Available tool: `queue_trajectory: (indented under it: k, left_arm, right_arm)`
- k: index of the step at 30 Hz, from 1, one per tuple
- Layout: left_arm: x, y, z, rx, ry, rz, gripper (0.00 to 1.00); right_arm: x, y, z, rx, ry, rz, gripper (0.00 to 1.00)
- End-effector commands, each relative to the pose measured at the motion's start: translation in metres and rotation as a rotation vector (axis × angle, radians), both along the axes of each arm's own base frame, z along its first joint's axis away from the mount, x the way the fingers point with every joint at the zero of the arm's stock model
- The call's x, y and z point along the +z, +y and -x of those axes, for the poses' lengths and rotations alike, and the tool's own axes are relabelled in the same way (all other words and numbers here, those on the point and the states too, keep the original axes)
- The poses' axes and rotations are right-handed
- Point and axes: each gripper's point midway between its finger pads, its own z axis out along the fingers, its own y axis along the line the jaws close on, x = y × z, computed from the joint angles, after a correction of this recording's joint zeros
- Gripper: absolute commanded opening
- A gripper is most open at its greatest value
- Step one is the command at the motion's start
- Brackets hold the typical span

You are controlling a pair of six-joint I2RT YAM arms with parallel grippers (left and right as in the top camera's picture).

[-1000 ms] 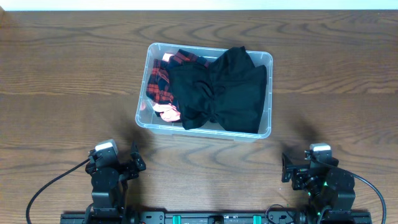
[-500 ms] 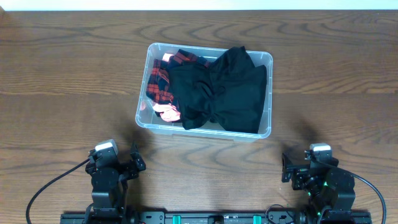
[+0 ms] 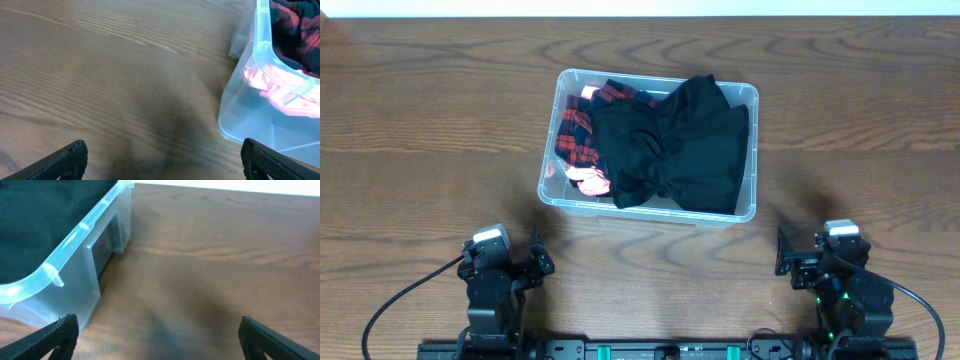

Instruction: Pack container

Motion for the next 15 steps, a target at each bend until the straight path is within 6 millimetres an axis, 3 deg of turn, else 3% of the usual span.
queue_trajectory:
  k: [1, 10, 15]
  left_arm:
    - [-0.005, 0.000, 0.000, -0.002, 0.006, -0.003, 0.98]
    - [-0.005, 0.000, 0.000, -0.002, 0.006, -0.003, 0.98]
    - [-0.005, 0.000, 0.000, -0.002, 0.006, -0.003, 0.98]
  right_arm:
    - [-0.013, -0.004, -0.003, -0.012, 0.010, 0.021, 0.99]
    - [-0.006, -0.003, -0.006, -0.011, -0.022, 0.019, 0.99]
    - [0.041, -0.003, -0.022, -0.012, -0.243, 0.019, 0.99]
